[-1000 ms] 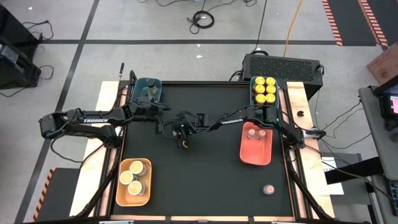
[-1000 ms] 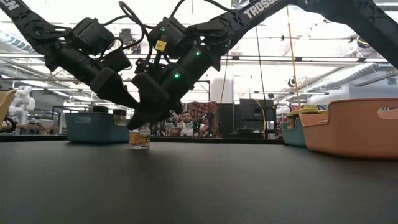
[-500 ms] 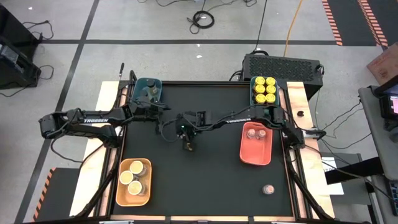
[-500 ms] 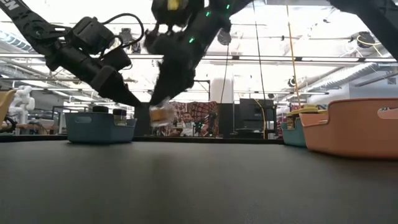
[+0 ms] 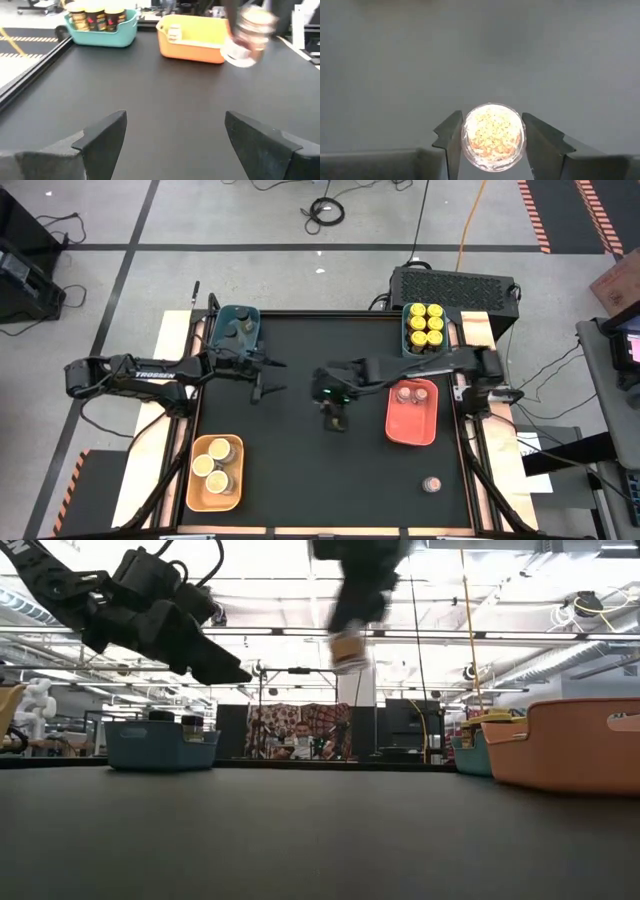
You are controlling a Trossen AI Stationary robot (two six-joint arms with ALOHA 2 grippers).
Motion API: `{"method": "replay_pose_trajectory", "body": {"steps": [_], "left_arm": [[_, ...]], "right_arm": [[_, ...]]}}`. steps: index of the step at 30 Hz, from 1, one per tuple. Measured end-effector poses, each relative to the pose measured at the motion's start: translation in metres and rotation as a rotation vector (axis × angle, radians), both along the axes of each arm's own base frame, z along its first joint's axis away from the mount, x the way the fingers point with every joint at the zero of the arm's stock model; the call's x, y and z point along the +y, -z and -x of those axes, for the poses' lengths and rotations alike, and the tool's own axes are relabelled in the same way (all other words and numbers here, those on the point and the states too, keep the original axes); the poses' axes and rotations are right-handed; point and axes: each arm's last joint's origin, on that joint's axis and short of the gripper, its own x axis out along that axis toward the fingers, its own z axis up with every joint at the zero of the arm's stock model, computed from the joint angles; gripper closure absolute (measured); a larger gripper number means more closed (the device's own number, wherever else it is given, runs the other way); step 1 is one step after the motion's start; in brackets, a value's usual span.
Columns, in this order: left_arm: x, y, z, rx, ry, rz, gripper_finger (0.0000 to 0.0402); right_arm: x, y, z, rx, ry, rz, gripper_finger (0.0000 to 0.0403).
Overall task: Sort spices by type
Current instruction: Adjust the brown spice bottle into the orange bin
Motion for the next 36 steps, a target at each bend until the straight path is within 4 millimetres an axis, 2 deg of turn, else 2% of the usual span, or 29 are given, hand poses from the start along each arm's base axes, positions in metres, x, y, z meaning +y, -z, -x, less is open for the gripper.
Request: {"method": "replay_pose_trajectory", "body": {"steps": [5,10,13,17,21,26,36], "left_arm": [[-0.006,-0.001,-0.003,-0.017,0.031,-0.005,0.0061],[-0.006,-0.002,-0.003,-0.021,0.034,-0.006,0.0061],[-0.006,-0.003,-0.003,-0.036,0.032,-0.011,0.0061],[-0.006,-0.005,-0.004,-0.052,0.025,0.007,0.0061],[-0.006,-0.005,-0.004,-0.049,0.027,0.008,0.0061],[-0.006,-0.005,-0.004,-0.05,0.027,0.008,0.0061],[-0.006,-0.004,-0.004,-0.044,0.027,0.009,0.0061]], "right_arm": [[0.016,-0.008,0.061,-0.008,0.161,-0.009,0.0244],[0.027,-0.014,0.119,-0.019,0.311,-0.128,0.0244],[0.027,-0.009,0.149,0.028,0.41,-0.112,0.0244],[0.022,0.013,0.183,0.135,0.543,-0.069,0.0243],[0.017,0.038,0.197,0.135,0.608,-0.07,0.0243],[0.015,0.068,0.203,0.134,0.624,-0.071,0.0243],[0.011,0.093,0.209,0.102,0.708,-0.019,0.0243]]}}
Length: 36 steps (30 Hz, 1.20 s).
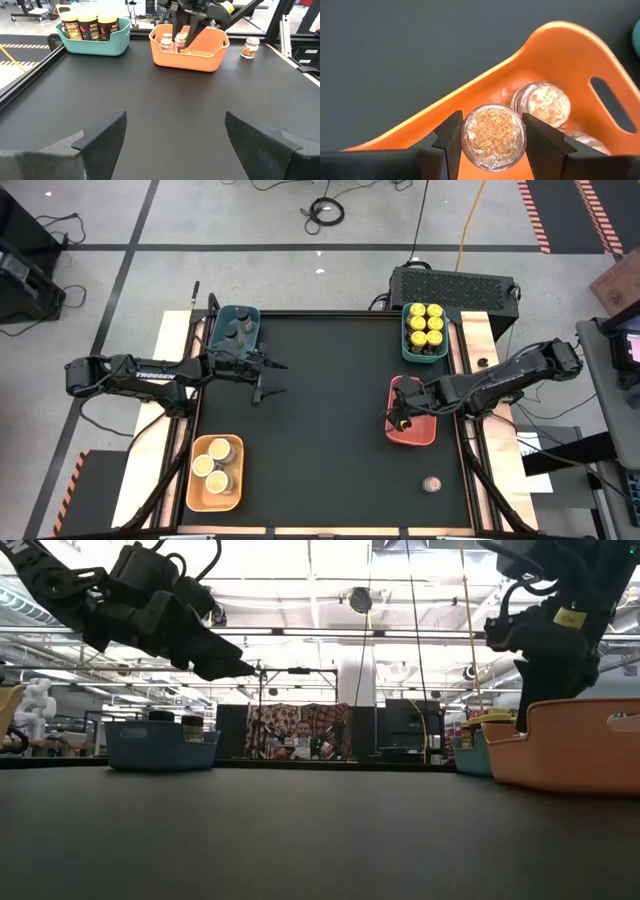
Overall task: Sort spices by type
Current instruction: Adjust the brown spice bottle into the orange bin, then put the brown spice bottle into the orange bin
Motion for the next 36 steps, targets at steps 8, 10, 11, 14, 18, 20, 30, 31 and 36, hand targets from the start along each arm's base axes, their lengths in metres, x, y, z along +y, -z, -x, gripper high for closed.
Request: {"method": "replay_pose_trajectory", "body": {"steps": [8,10,11,14,18,20,30,31,36], "left_arm": [[0.0,0.0,0.0,0.0,0.0,0.0,0.0061],[0.0,0.0,0.0,0.001,0.0,0.0,0.0061],[0.0,0.0,0.0,0.002,0.0,0.0,0.0061],[0.0,0.001,0.0,0.005,0.0,0.001,0.0061],[0.0,0.001,0.0,0.005,0.0,0.001,0.0061],[0.0,0.0,0.0,0.005,0.0,0.001,0.0061],[0.0,0.0,0.0,0.004,0.0,0.0,0.0061],[0.0,0.0,0.0,0.004,0.0,0.0,0.0061],[0.0,0.0,0.0,0.004,0.0,0.0,0.0061]], "right_arm": [[0.001,0.003,0.0,-0.012,0.002,-0.01,0.0214],[0.001,0.003,0.0,-0.014,0.003,-0.01,0.0204],[0.001,0.003,0.0,-0.013,0.003,-0.01,0.0201],[0.001,0.003,0.0,-0.013,0.002,-0.01,0.0195],[0.001,0.003,0.0,-0.013,0.002,-0.01,0.0195],[0.001,0.003,0.0,-0.014,0.002,-0.01,0.0195],[0.001,-0.031,-0.018,-0.095,-0.087,-0.086,0.0184],[0.001,-0.039,-0.022,-0.117,-0.094,-0.113,0.0183],[0.008,-0.068,-0.032,-0.21,-0.109,-0.241,0.0186]]}}
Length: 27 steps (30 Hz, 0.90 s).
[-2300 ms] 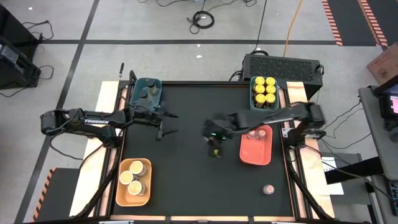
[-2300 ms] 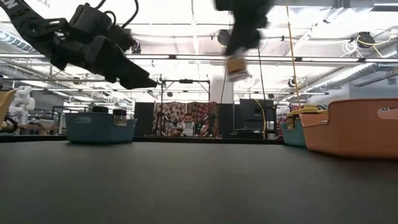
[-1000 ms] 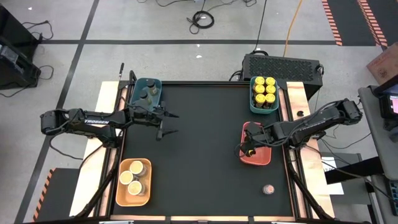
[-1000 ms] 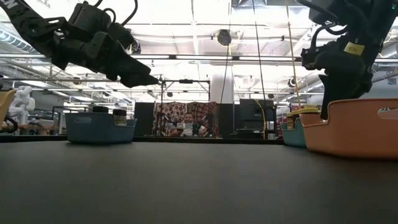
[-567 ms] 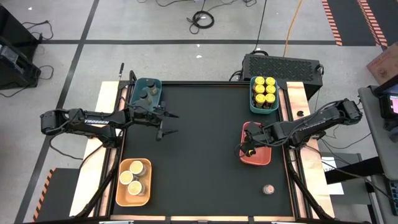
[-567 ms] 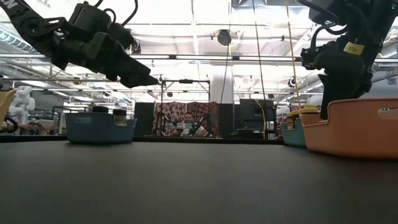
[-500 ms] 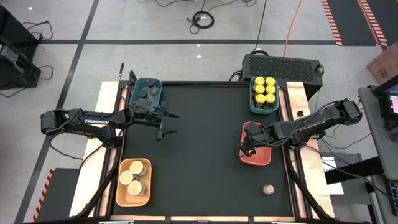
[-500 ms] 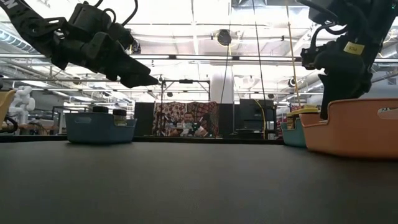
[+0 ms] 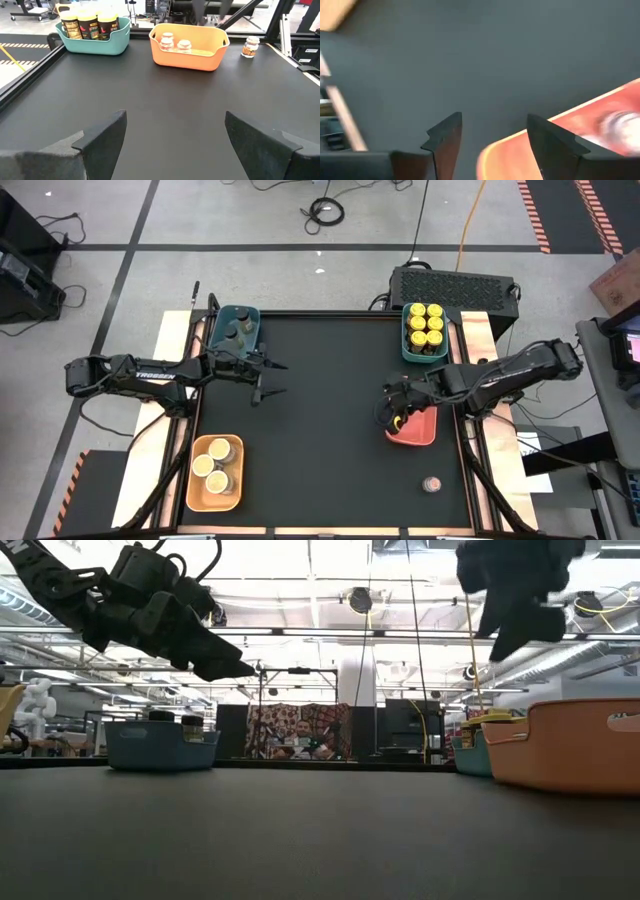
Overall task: Sort spices by type
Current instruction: Put the brown spice bottle into the orange bin
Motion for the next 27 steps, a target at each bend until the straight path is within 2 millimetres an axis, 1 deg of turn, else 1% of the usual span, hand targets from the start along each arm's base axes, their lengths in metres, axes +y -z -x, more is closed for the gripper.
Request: {"method": "replay_pose_trajectory", "body": {"steps": [3,6,11,14,17,21,24,27], "left_arm": [[0.0,0.0,0.0,0.0,0.0,0.0,0.0061],[0.0,0.0,0.0,0.0,0.0,0.001,0.0061],[-0.001,0.001,0.0,0.01,-0.005,0.046,0.0061],[-0.006,0.004,-0.001,0.04,0.012,0.087,0.0061],[-0.014,0.007,-0.005,0.062,0.044,0.118,0.0061],[-0.027,0.013,-0.012,0.076,0.071,0.13,0.0061],[-0.034,0.013,-0.019,0.03,0.079,0.116,0.0061],[-0.04,0.014,-0.025,-0.01,0.108,0.128,0.0061]], "right_arm": [[0.008,-0.009,-0.001,-0.025,0.017,-0.083,0.0188],[0.019,-0.01,0.001,-0.007,0.051,-0.185,0.0188],[0.048,-0.002,0.007,0.103,0.088,-0.323,0.0188],[0.067,0.007,0.01,0.19,0.087,-0.371,0.0188],[0.083,0.016,0.015,0.282,0.083,-0.39,0.0188],[0.098,0.025,0.023,0.378,0.11,-0.384,0.0188],[0.107,0.031,0.03,0.446,0.136,-0.37,0.0188],[0.117,0.036,0.034,0.477,0.136,-0.361,0.0188]]}}
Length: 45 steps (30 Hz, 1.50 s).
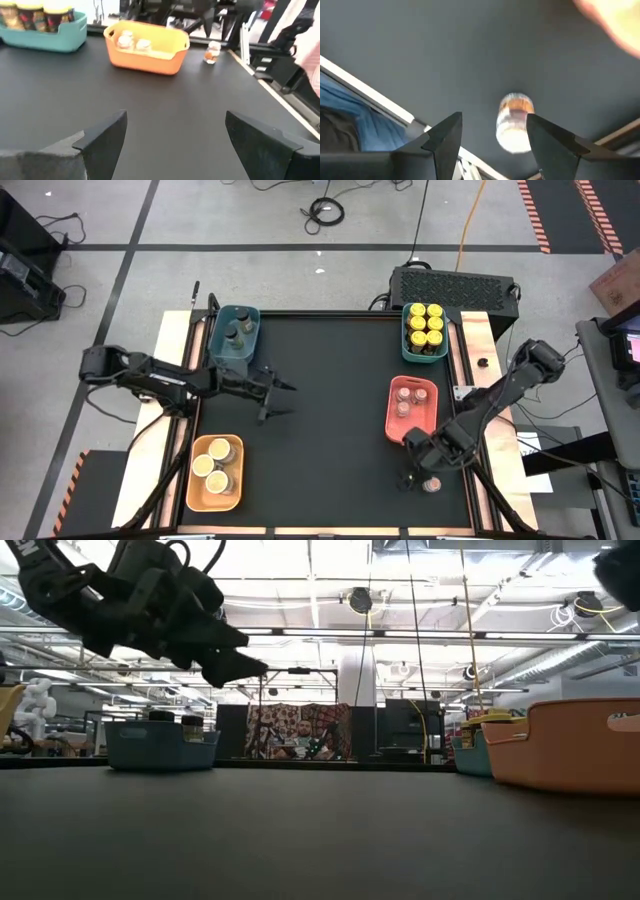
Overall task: Sort spices by type
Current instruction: Put the brown spice bottle into the orange bin
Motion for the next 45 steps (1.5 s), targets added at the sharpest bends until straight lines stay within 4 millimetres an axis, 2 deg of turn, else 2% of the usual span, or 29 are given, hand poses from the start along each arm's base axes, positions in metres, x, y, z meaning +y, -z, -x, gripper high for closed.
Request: {"method": "replay_pose_trajectory", "body": {"steps": [6,12,28,39,45], "left_arm": [[-0.006,0.005,-0.011,-0.017,0.031,-0.001,0.0061],[-0.01,0.01,-0.022,0.011,0.048,0.001,0.0061],[-0.009,0.015,-0.03,0.035,0.051,0.004,0.0061],[-0.009,0.015,-0.03,0.035,0.056,0.005,0.0061],[-0.009,0.015,-0.03,0.035,0.056,0.005,0.0061]], "right_arm": [[0.016,0.009,0.007,0.092,-0.014,-0.036,0.0188],[0.03,0.017,0.011,0.102,-0.051,-0.032,0.0188],[0.027,0.017,0.012,0.098,-0.106,-0.006,0.0185],[0.022,0.017,0.007,0.104,-0.073,-0.013,0.0102],[0.028,0.017,0.008,0.096,-0.042,-0.036,0.008]]}}
